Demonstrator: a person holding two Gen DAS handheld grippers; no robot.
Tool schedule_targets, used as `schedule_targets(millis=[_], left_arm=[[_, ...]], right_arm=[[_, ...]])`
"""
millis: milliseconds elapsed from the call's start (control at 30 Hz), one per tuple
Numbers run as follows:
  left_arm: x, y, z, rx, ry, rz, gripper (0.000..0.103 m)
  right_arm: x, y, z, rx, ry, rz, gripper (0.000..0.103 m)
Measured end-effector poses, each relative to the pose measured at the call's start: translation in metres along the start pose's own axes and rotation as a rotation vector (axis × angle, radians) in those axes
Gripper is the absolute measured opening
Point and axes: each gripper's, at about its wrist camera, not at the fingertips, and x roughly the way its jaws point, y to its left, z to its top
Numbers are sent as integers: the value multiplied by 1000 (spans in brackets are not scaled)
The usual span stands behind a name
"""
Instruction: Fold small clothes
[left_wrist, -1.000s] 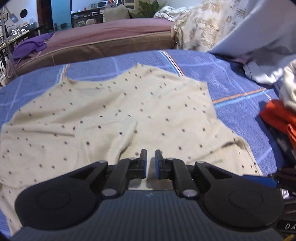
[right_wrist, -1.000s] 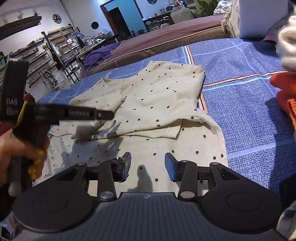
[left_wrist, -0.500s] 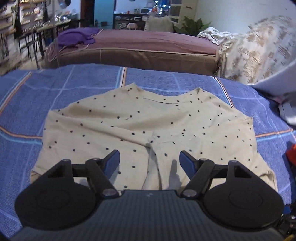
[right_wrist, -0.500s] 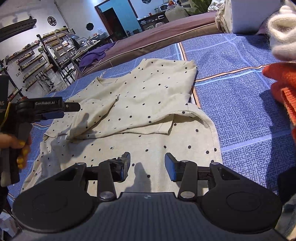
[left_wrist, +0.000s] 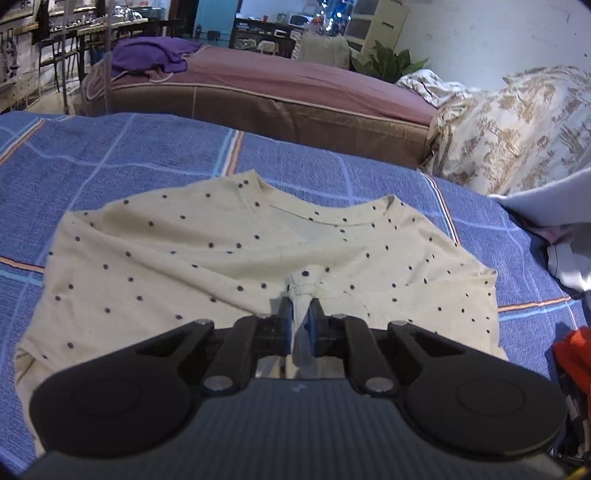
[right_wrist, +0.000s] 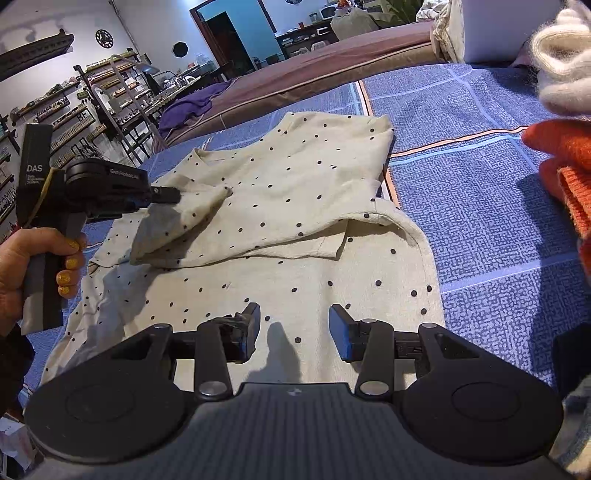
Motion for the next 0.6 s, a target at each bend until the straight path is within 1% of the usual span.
schedule_targets(millis=[33,133,167,233,267,300,367,400,467,500,533,567,600], left_arm=[[-7,6,1,-12,-17,19,8],[-32,33,4,-46,-75,111,8],[-42,45,2,-53,-102,155,8],[-56,66,-2,-67,-132,241,8],[-61,79,-4,-87,-128,278,8],[-62,92,-7,-108,-103,292,8],[-61,110,-16,-149,-55,289,8],[-61,114,-23,-151,-38,286,8],[-60,112,-34,-126,-5,290,10],[-60,110,-38,-121,7,295,14],[-60,107,-44,-120,17,302,23],[-59,106,-46,-118,24,308,28],[-59,105,-49,-117,25,316,40]], right_arm=[[0,0,0,1,1,-1,72],[1,0,-1,4,3,2,72],[2,1,-1,2,5,4,72],[3,2,-1,-1,7,8,72],[3,2,-2,-1,8,8,72],[4,3,-2,-2,10,9,72],[5,5,-2,-7,10,9,72],[6,6,-2,-11,12,9,72],[7,9,-2,-31,10,1,72],[6,13,0,-53,0,-8,72],[4,16,2,-82,-15,-19,72],[3,21,5,-121,-31,-33,72],[4,25,9,-159,-42,-44,72]])
